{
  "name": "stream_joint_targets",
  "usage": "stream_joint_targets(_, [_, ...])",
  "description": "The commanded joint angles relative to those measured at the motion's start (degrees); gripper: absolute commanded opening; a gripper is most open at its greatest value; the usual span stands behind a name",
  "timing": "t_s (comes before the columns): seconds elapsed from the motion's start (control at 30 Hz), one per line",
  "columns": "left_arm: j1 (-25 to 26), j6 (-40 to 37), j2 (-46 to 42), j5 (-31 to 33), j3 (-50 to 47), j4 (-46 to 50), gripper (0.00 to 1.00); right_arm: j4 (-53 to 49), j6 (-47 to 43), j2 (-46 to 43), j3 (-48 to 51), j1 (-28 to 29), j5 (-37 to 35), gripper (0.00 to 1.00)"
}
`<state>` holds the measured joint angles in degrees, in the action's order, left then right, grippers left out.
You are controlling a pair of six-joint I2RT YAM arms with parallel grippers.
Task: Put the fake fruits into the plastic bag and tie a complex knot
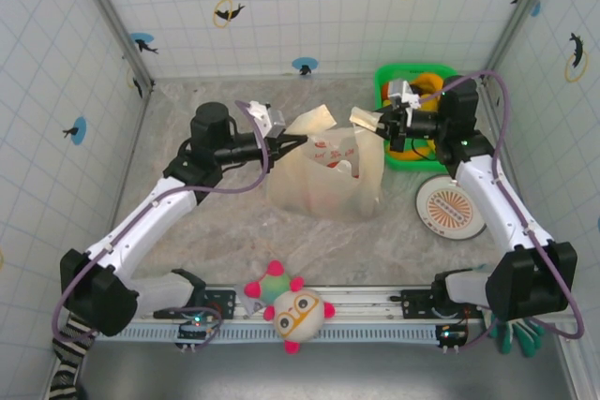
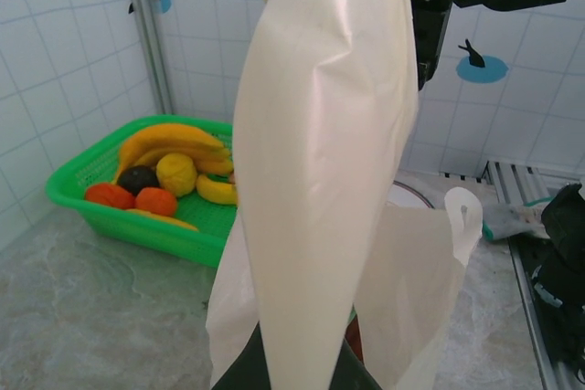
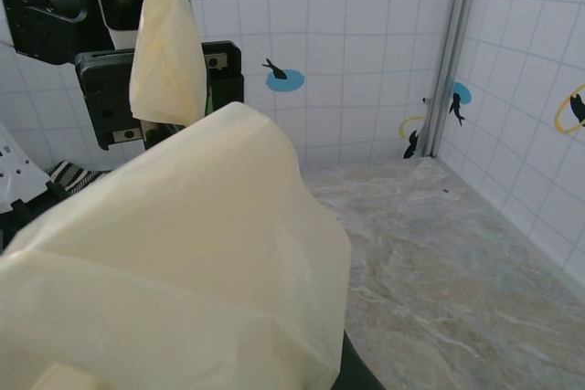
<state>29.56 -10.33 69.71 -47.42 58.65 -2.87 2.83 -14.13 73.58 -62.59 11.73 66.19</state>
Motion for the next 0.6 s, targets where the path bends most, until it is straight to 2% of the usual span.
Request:
stream_joint_targets(0.0, [0.8,-2.5,0.8,-1.8,2.0,0.9,0.0,1.2,3.0,1.6,-2.2,0.5,-0.1,0.0])
stream_joint_targets(0.3, [5.6,-15.1,5.5,2.5,6.4,10.5,0.0,-0.4,3.9,2.9,-3.1,0.6,-0.6,0.0])
stream_joint_targets(0.57, [10.8,-22.0,13.1,13.1,14.0,22.0,0.0,-0.5,5.9,3.2,-3.6,0.4,-0.8,0.01])
